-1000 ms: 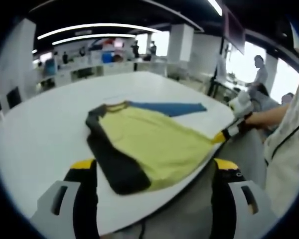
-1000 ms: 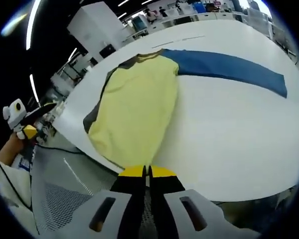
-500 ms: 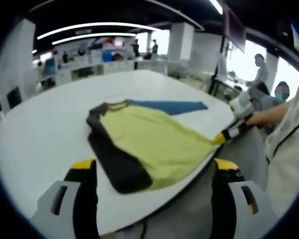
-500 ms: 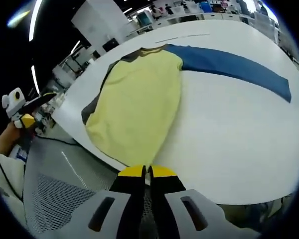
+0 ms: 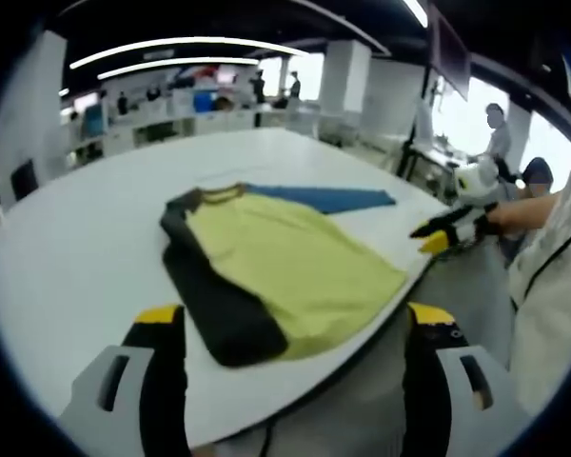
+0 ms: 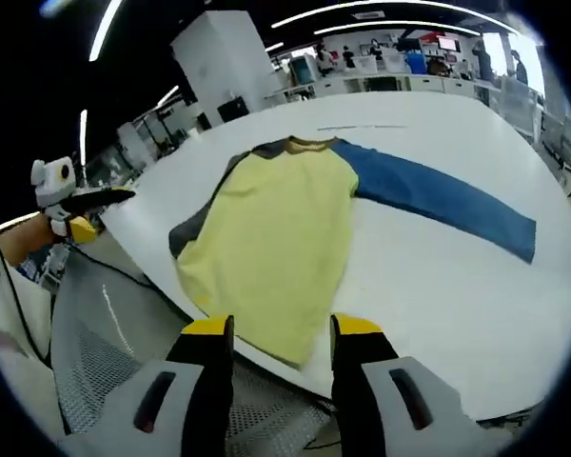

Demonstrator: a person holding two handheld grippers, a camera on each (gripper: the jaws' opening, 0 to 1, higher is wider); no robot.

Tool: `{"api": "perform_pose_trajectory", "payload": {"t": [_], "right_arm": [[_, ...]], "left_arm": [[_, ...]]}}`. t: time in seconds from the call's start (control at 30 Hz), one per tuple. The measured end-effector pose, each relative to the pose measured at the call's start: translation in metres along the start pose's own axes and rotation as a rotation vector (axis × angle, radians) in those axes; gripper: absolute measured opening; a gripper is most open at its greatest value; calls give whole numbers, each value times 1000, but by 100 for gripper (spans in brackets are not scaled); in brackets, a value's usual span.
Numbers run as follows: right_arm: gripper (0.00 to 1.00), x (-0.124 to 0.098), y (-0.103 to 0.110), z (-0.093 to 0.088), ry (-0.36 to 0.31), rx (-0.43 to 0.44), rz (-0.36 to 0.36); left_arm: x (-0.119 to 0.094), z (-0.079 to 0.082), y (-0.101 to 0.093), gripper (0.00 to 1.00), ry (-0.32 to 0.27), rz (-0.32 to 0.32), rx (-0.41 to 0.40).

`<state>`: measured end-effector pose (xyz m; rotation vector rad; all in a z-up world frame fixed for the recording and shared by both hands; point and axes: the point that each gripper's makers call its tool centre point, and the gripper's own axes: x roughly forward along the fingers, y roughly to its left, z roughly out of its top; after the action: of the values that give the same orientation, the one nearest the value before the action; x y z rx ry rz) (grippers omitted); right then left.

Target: Fold the garment on the visible template until the final outline fits inside the template.

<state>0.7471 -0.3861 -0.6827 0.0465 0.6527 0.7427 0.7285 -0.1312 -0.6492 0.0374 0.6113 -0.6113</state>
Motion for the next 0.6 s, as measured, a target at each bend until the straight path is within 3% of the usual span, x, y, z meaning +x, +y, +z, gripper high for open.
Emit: {"api": "perform_pose_trajectory", "payload": {"t": [0.13,0.27,0.37,0.6], "right_arm": [[40,-4,14,39,-102,-54,25],[35,-5,24,60,-126,-92,36],[32,-7,30,73,-154,-113,50],[35,-26,57,116,-289,-165,85]], "left_arm": [[7,-16,13,90,10,13,-106],[16,-32,25,90,67,26,-74],[24,-38,27,90,82,9,-97],[39,-47,34,90,111,-10,-127]]}}
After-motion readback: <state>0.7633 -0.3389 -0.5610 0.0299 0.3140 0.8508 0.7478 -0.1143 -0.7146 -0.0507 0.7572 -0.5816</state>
